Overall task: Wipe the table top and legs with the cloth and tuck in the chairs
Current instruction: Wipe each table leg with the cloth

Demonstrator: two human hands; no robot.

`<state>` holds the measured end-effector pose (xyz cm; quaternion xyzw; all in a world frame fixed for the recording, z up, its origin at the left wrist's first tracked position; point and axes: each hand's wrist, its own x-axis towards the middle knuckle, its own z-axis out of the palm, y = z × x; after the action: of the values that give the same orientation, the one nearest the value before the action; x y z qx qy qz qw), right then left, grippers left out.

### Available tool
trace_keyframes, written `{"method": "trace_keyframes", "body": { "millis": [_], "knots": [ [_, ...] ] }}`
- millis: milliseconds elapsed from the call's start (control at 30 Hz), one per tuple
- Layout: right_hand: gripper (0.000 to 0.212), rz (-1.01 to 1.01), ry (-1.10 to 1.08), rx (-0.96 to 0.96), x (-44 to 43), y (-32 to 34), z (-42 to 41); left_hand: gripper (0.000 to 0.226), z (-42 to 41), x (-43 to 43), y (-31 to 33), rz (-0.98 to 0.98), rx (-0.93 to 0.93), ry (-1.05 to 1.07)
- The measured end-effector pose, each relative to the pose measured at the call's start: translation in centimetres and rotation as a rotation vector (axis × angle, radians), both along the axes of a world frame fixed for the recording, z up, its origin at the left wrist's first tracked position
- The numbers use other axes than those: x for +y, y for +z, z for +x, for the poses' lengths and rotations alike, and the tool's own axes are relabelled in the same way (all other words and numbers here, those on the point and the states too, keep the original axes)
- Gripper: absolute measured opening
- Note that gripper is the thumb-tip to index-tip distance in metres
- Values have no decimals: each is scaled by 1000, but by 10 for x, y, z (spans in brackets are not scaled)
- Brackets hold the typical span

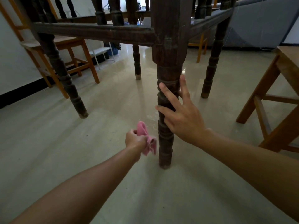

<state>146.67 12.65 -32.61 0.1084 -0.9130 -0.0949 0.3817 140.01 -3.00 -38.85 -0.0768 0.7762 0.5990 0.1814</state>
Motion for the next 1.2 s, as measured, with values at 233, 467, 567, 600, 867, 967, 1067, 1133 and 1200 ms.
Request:
{"method": "trace_keyframes", "body": {
  "millis": [233,467,567,600,867,967,1067,1133,1200],
  "knots": [
    [18,-99,15,56,-9,-13,-9,12,64,12,-37,-216,-177,-601],
    [15,-123,46,54,-6,-15,-9,27,-2,9,-63,-86,-45,10],
    [14,-152,51,70,-8,-21,-10,13,27,24,-68,-65,-176,-279],
    [13,-156,50,77,-8,-22,-11,10,41,27,-76,-130,-242,-458],
    [12,-165,62,121,-8,-29,-16,20,-6,24,-98,-215,-105,70],
    [19,-168,54,150,-9,-38,-21,10,1,33,-110,-141,-144,-59],
    [25,-181,67,161,-9,-42,-26,19,35,23,-136,-189,-395,-377],
    [24,-184,72,167,-9,-43,-28,13,32,16,-145,-242,-378,-334],
    [21,-164,55,163,-8,-42,-28,10,7,17,-151,-273,-254,-132]
  ]
}}
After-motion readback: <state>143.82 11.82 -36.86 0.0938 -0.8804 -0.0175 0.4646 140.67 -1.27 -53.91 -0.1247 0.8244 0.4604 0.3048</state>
